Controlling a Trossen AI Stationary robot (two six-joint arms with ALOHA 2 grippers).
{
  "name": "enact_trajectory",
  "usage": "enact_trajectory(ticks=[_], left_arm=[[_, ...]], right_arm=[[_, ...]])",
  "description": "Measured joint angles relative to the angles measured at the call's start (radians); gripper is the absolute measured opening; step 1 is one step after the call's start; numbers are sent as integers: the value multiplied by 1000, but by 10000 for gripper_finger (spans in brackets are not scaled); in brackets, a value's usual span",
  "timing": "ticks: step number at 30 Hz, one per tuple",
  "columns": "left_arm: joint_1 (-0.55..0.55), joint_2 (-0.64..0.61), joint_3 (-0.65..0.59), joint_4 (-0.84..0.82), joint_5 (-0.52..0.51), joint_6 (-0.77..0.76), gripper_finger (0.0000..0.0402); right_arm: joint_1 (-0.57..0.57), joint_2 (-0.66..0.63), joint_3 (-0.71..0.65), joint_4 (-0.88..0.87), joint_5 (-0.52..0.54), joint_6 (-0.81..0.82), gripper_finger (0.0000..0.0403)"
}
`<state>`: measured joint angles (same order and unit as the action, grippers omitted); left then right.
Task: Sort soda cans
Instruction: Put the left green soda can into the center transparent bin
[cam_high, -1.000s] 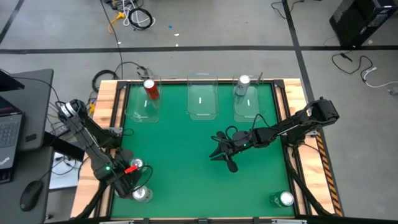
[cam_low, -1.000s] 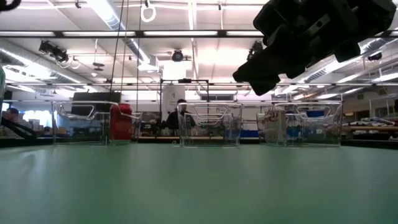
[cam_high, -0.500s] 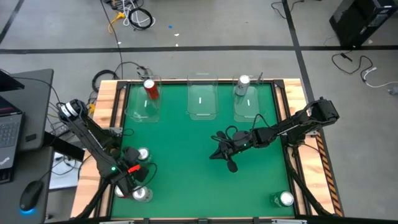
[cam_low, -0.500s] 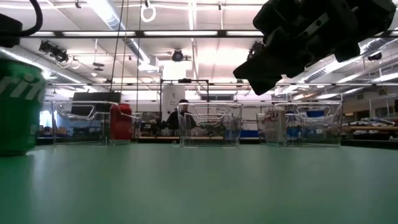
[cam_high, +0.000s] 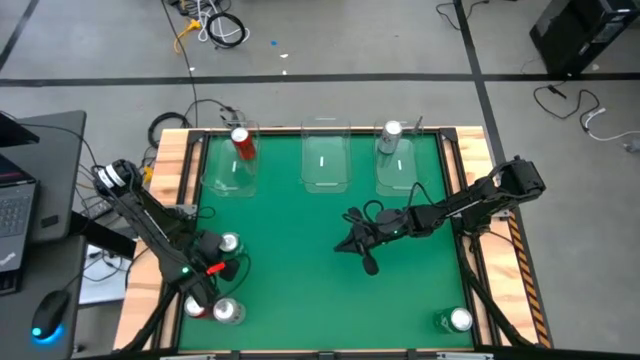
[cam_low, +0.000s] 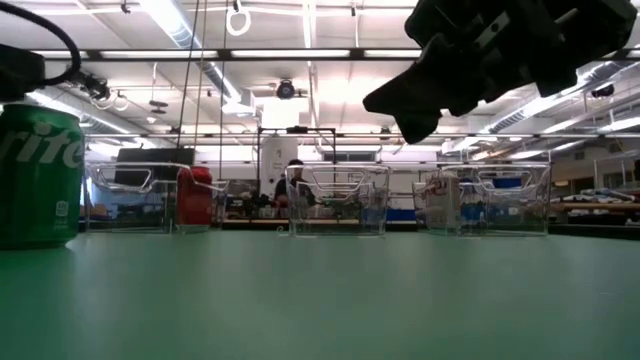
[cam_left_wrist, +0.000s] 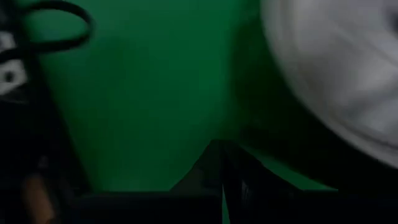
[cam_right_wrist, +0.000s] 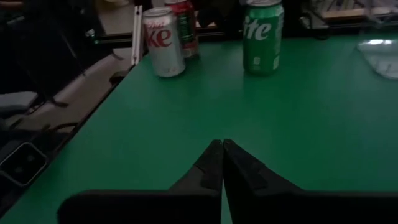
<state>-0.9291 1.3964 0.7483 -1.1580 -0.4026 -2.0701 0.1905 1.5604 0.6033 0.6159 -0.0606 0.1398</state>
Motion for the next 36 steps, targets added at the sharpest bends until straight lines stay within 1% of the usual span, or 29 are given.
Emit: enact_trajectory(ticks=[3, 7, 11, 14, 19, 24, 27, 32, 36], left_arm=[[0, 0, 0, -66, -14, -26, 0], [0, 3, 0, -62, -135, -15, 0], [0, 3, -4, -30, -210, 24, 0], [0, 4, -39, 43, -234, 55, 0], [0, 4, -133, 221, -238, 73, 0], [1, 4, -186, 336, -269, 87, 0], [14, 5, -197, 411, -309, 146, 0], [53, 5, -198, 532, -412, 295, 0], [85, 5, -198, 610, -446, 401, 0]], right_arm=[[0, 0, 0, 4, 18, -1, 15], [0, 0, 0, 13, 19, -1, 17], [-1, 0, 0, 26, 19, -2, 21], [-4, 0, 0, 37, 19, -3, 20], [-4, 0, 0, 43, 19, -7, 17], [-4, 0, 0, 43, 19, -4, 23], [-5, 0, 0, 50, 19, -4, 26], [-6, 0, 0, 71, 19, -4, 25], [-10, 0, 0, 71, 19, -4, 23]])
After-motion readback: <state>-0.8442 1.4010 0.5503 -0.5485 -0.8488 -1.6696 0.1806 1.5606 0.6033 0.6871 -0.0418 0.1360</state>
